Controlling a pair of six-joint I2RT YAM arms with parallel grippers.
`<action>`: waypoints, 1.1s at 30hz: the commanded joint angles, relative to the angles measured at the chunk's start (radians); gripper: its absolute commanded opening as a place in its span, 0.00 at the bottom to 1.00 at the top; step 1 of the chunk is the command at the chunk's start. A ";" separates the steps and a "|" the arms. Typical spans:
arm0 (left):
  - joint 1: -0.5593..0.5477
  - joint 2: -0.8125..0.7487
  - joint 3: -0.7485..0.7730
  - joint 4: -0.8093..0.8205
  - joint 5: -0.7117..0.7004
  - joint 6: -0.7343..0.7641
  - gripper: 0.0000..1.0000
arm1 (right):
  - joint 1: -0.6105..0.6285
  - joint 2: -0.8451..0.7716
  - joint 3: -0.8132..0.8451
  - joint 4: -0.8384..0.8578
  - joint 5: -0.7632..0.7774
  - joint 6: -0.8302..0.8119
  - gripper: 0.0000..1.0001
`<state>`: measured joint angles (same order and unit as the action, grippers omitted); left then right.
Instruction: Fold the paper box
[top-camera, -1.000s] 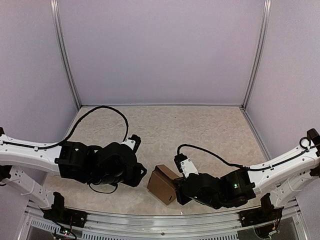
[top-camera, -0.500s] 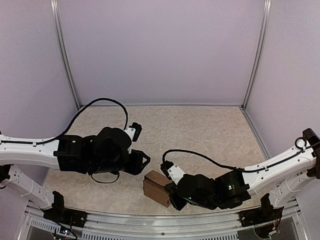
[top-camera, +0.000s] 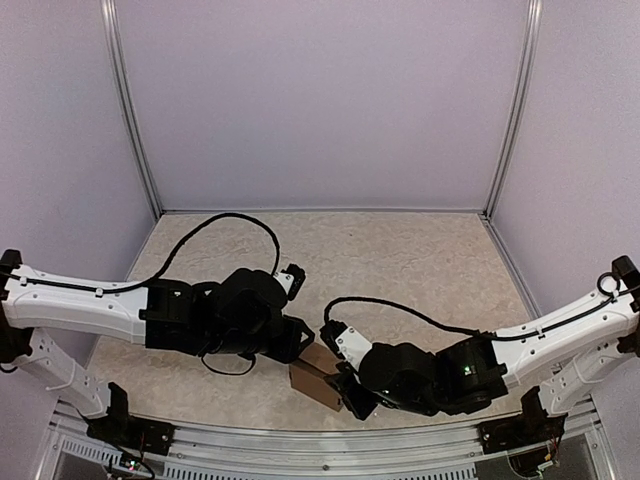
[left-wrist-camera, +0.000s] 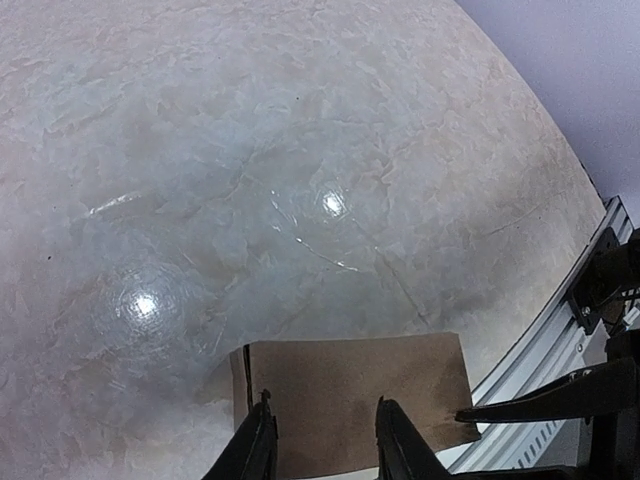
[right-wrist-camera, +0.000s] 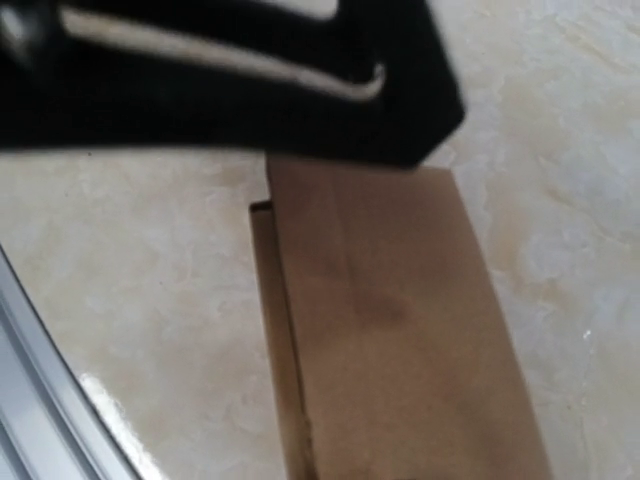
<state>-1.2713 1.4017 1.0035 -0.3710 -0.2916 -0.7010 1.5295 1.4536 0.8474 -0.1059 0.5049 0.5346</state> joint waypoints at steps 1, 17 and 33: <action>0.002 0.028 -0.013 0.011 0.007 0.009 0.30 | 0.001 -0.083 -0.004 -0.013 0.007 -0.007 0.31; 0.065 0.046 -0.056 0.016 0.025 -0.001 0.28 | -0.064 -0.120 -0.015 -0.105 -0.002 0.132 0.05; 0.049 0.092 -0.178 0.094 0.097 -0.061 0.13 | -0.074 0.061 -0.072 -0.056 -0.168 0.231 0.00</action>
<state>-1.2087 1.4605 0.8833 -0.2676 -0.2337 -0.7357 1.4620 1.4433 0.8173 -0.1314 0.4046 0.7193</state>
